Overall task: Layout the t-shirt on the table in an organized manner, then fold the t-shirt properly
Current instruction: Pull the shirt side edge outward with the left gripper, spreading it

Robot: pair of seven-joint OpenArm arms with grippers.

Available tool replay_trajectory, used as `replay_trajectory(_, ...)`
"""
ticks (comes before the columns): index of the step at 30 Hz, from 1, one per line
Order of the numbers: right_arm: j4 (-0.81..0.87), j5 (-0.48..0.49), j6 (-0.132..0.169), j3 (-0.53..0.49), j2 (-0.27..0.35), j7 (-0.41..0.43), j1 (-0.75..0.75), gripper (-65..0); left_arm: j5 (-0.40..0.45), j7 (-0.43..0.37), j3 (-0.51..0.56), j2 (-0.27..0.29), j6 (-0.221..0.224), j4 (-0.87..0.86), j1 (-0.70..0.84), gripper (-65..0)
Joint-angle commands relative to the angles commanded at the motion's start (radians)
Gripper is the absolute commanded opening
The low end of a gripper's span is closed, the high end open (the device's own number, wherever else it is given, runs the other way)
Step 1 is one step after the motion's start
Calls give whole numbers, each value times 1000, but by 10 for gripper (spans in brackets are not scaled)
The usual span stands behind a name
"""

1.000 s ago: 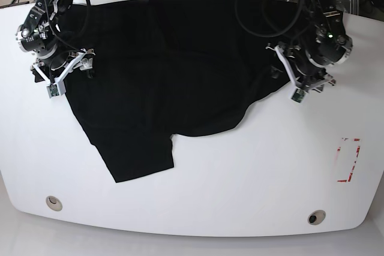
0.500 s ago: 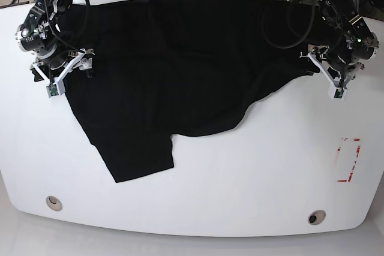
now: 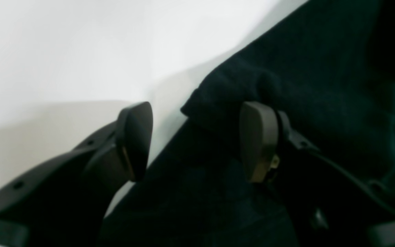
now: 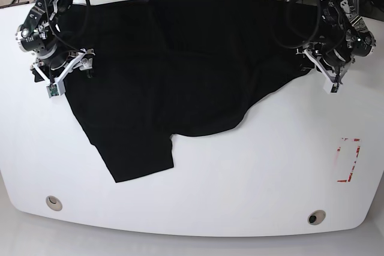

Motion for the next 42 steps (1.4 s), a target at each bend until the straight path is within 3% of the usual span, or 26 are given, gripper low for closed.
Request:
replay_trajectory(9,0,0,0,0,0,0,0,-36,-15,0,18,0,0,0,-2,-297)
replay_trajectory(15,0,0,0,0,0,0,0,-36,-18,0,49,-12,0,0,-3,-482)
replay_trajectory(19,0,0,0,0,0,0,0,-36,-18,0,75,-14,0,0,-5,-551)
replay_trajectory(27,0,0,0,0,-2,0,0,-36,-20,0,86,-15,0,9,-8,-614)
replay_trajectory(42,0,-8,0,0,-26,0,0,-36,-12,0,87,-69,0,130,-74,-621)
